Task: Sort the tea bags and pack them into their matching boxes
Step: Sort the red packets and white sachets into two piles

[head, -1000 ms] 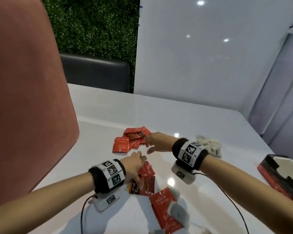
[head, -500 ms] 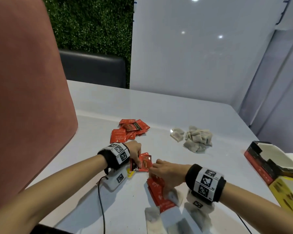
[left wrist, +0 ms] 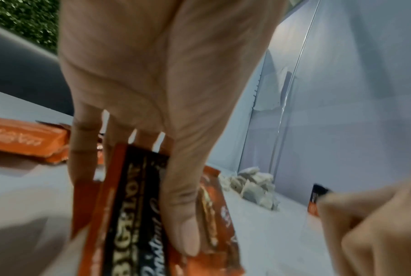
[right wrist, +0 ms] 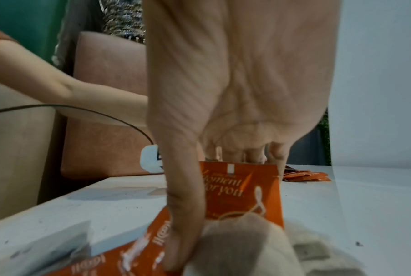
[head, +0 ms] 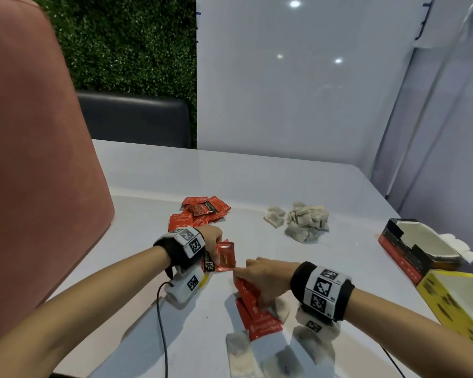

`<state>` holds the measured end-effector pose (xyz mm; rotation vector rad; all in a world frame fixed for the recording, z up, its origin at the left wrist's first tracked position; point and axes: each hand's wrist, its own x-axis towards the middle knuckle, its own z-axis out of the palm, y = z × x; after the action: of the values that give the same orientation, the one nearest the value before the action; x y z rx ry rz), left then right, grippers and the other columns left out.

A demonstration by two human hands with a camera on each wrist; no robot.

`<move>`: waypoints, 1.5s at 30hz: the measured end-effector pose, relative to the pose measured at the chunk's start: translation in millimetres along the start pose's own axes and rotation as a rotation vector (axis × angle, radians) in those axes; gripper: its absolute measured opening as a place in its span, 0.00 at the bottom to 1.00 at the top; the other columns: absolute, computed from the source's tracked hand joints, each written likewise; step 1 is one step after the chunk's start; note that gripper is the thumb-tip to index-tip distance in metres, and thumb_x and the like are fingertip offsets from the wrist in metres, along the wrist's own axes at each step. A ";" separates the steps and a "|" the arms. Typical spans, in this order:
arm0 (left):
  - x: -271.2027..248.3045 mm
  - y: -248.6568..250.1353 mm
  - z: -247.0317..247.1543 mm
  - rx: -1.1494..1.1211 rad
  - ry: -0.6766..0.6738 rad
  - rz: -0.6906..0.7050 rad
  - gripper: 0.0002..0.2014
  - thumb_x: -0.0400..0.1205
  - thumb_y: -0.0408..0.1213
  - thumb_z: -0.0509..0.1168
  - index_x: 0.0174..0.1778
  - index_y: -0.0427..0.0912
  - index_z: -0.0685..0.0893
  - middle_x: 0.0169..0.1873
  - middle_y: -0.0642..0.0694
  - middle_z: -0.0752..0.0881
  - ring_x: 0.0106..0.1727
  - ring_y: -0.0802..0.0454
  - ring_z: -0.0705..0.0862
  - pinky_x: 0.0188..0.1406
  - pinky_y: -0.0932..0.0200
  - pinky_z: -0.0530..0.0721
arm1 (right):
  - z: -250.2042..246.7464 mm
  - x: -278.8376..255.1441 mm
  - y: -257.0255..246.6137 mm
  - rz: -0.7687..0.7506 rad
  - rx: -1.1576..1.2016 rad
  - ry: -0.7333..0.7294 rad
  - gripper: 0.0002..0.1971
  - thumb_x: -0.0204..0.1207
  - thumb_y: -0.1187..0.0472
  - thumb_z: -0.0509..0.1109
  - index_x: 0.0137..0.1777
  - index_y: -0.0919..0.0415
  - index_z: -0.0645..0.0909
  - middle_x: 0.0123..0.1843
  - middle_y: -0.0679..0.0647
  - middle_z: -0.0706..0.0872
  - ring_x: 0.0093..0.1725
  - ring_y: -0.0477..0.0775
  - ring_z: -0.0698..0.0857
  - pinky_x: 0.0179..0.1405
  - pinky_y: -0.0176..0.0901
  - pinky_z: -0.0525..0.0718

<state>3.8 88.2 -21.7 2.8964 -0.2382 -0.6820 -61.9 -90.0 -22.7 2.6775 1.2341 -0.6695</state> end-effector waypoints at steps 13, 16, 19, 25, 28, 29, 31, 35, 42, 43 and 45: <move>-49.9 -30.7 -38.3 -0.705 0.355 0.143 0.11 0.76 0.31 0.71 0.53 0.43 0.83 0.42 0.46 0.87 0.44 0.50 0.85 0.40 0.64 0.81 | -4.6 2.8 7.1 0.051 0.098 0.014 0.15 0.63 0.63 0.79 0.49 0.65 0.82 0.46 0.60 0.86 0.44 0.55 0.80 0.46 0.46 0.79; -59.2 -32.3 -33.8 -0.832 0.343 0.162 0.08 0.78 0.30 0.69 0.48 0.47 0.84 0.34 0.56 0.90 0.38 0.58 0.87 0.34 0.69 0.82 | -3.7 1.2 2.4 0.035 0.031 0.030 0.16 0.64 0.63 0.78 0.50 0.66 0.81 0.50 0.61 0.86 0.48 0.59 0.81 0.47 0.43 0.76; -64.7 -28.4 -29.1 -0.862 0.344 0.166 0.09 0.78 0.33 0.70 0.52 0.49 0.83 0.43 0.50 0.89 0.46 0.52 0.87 0.47 0.58 0.85 | -2.6 1.7 -3.5 0.008 -0.037 0.027 0.16 0.65 0.63 0.77 0.52 0.65 0.80 0.53 0.62 0.85 0.54 0.61 0.80 0.50 0.45 0.75; -74.2 -19.3 -32.3 -0.905 0.449 0.250 0.13 0.78 0.34 0.70 0.58 0.46 0.82 0.47 0.49 0.88 0.46 0.54 0.86 0.35 0.68 0.82 | -2.6 -3.4 3.1 0.001 0.098 0.014 0.21 0.64 0.65 0.79 0.57 0.60 0.80 0.54 0.60 0.87 0.52 0.59 0.82 0.53 0.49 0.81; -76.2 -19.1 -35.3 -0.997 0.496 0.254 0.11 0.78 0.33 0.70 0.55 0.46 0.82 0.45 0.49 0.88 0.43 0.55 0.87 0.26 0.72 0.81 | 2.3 -5.6 6.7 0.018 0.160 0.010 0.27 0.61 0.59 0.82 0.60 0.57 0.78 0.56 0.58 0.86 0.56 0.58 0.82 0.57 0.50 0.82; -77.2 -19.0 -35.0 -1.012 0.497 0.251 0.10 0.77 0.34 0.70 0.54 0.47 0.83 0.44 0.49 0.88 0.43 0.55 0.87 0.27 0.72 0.82 | 4.7 -5.3 5.6 0.020 0.148 0.010 0.30 0.60 0.55 0.83 0.61 0.56 0.76 0.57 0.58 0.85 0.57 0.58 0.81 0.59 0.51 0.80; -78.5 -19.6 -30.7 -1.022 0.471 0.244 0.10 0.77 0.35 0.71 0.53 0.48 0.83 0.44 0.49 0.88 0.44 0.53 0.87 0.32 0.68 0.84 | 11.3 -3.3 1.2 0.004 0.059 0.020 0.33 0.60 0.50 0.83 0.62 0.58 0.74 0.60 0.58 0.81 0.60 0.57 0.76 0.62 0.51 0.75; -75.3 -24.6 -12.5 -1.095 0.342 0.215 0.14 0.77 0.34 0.70 0.58 0.44 0.84 0.50 0.43 0.89 0.52 0.48 0.87 0.48 0.61 0.84 | 18.1 -4.8 -8.6 -0.030 -0.026 0.027 0.27 0.64 0.51 0.80 0.60 0.62 0.77 0.60 0.59 0.80 0.62 0.57 0.72 0.64 0.50 0.71; -78.0 -24.3 20.8 -1.311 0.052 0.182 0.16 0.72 0.33 0.73 0.55 0.35 0.84 0.51 0.38 0.89 0.57 0.41 0.86 0.52 0.53 0.85 | 11.2 -11.7 -11.8 -0.036 0.053 0.111 0.22 0.62 0.57 0.82 0.53 0.62 0.79 0.53 0.60 0.87 0.49 0.59 0.82 0.44 0.42 0.73; -79.5 -24.4 24.2 -1.313 0.011 0.201 0.22 0.65 0.38 0.78 0.54 0.34 0.85 0.50 0.38 0.89 0.57 0.41 0.87 0.50 0.53 0.86 | 9.2 -13.2 -10.9 -0.031 0.069 0.123 0.22 0.62 0.57 0.82 0.53 0.62 0.79 0.52 0.59 0.87 0.46 0.57 0.80 0.43 0.41 0.73; -80.7 -23.9 29.8 -1.297 -0.059 0.253 0.36 0.51 0.46 0.85 0.54 0.33 0.86 0.50 0.37 0.90 0.54 0.43 0.88 0.46 0.56 0.87 | 2.4 -16.5 -6.5 -0.005 0.141 0.163 0.20 0.62 0.58 0.82 0.51 0.61 0.79 0.52 0.58 0.87 0.43 0.52 0.77 0.42 0.41 0.75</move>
<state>-78.2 123.4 -18.0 1.5799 -0.0935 -0.5519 -77.0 -97.8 -17.1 2.8960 1.2768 -0.5690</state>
